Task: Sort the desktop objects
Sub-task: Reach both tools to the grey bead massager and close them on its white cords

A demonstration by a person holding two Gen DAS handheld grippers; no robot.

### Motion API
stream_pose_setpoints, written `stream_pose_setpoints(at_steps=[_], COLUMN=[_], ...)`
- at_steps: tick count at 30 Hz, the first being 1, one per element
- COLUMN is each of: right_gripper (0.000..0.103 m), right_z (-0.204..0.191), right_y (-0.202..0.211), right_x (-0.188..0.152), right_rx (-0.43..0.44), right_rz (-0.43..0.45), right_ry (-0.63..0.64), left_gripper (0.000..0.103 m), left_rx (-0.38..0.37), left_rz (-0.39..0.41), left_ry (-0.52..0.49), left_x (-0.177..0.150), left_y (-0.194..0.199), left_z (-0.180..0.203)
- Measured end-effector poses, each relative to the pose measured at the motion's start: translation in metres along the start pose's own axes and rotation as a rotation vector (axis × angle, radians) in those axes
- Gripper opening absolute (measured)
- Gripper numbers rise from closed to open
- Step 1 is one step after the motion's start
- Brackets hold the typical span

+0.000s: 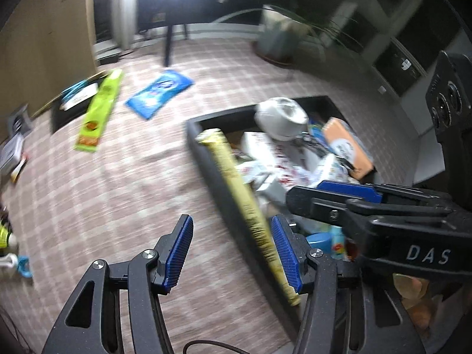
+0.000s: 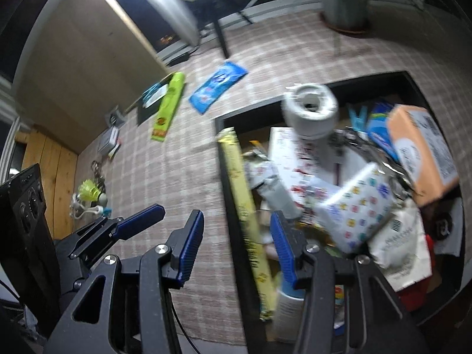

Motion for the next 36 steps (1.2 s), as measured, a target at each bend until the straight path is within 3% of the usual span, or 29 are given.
stream_pose_setpoints(at_steps=[12,29,36], right_gripper=[0.047,0.046,0.047], right_z=[-0.107,-0.261,-0.311], right_y=[-0.047,-0.132,-0.172], right_x=[0.003,-0.031,-0.060], right_rx=[0.088,0.166,0.160], right_rz=[-0.074,-0.194,-0.257], right_ry=[0.207,0.540,0.726], left_gripper=[0.054,0.053,0.053], left_rx=[0.127,0.342,0.326], left_rz=[0.046,0.134,0.150], left_ry=[0.236,0.766,0.911], left_x=[-0.030,-0.135,-0.150], left_y=[0.037,0.103,0.101], left_z=[-0.132,-0.359,-0.401])
Point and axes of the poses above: each gripper's, at about its wrist camera, not at the fingertips, and y roughly against the way its jaws point, z to its right, x to its top, the point moved 6 cm from there along -y, roughly the way its jaws point, and after that the axes turned 2 degrees about z, right-handed, at the moved point
